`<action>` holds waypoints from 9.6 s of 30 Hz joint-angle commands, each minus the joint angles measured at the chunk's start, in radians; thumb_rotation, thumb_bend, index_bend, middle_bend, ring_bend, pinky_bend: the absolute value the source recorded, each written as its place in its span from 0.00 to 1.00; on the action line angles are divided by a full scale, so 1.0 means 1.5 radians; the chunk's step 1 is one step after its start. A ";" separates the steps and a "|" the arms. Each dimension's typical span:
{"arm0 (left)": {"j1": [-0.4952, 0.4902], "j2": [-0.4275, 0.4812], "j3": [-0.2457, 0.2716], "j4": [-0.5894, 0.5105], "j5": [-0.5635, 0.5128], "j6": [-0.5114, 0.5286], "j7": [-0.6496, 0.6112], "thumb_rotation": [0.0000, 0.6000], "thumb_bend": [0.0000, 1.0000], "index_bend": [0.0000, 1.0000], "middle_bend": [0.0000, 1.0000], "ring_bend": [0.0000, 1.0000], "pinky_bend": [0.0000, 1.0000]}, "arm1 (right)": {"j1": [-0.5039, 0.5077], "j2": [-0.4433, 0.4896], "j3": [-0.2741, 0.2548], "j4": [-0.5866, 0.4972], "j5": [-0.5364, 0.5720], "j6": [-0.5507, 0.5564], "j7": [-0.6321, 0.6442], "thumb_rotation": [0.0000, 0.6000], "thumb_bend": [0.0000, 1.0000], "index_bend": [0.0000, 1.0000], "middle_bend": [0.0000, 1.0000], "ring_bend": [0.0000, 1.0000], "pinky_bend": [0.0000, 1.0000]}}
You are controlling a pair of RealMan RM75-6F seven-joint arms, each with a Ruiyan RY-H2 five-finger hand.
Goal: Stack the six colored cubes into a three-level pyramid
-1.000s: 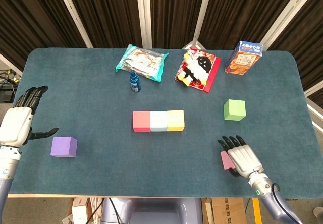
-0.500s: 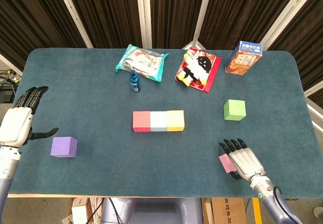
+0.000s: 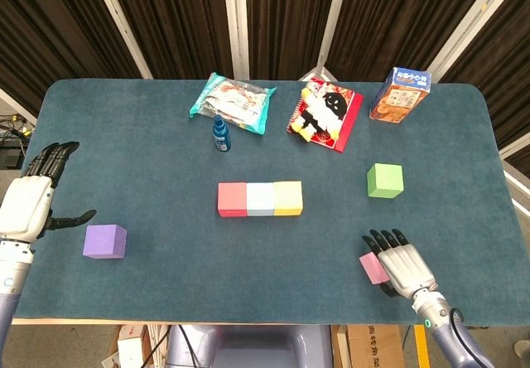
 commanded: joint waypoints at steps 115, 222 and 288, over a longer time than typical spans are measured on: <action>-0.002 0.022 -0.013 0.021 -0.025 -0.031 -0.074 1.00 0.14 0.00 0.05 0.04 0.11 | 0.583 -0.321 0.442 0.122 0.822 0.219 -0.345 1.00 0.32 0.00 0.41 0.29 0.00; -0.004 0.016 -0.007 0.023 -0.023 -0.031 -0.058 1.00 0.14 0.00 0.05 0.04 0.10 | 0.557 -0.353 0.399 0.189 0.744 0.173 -0.365 1.00 0.32 0.00 0.41 0.30 0.00; -0.005 0.011 -0.003 0.026 -0.020 -0.033 -0.053 1.00 0.14 0.00 0.05 0.04 0.10 | 0.556 -0.347 0.392 0.182 0.748 0.183 -0.389 1.00 0.32 0.00 0.41 0.30 0.00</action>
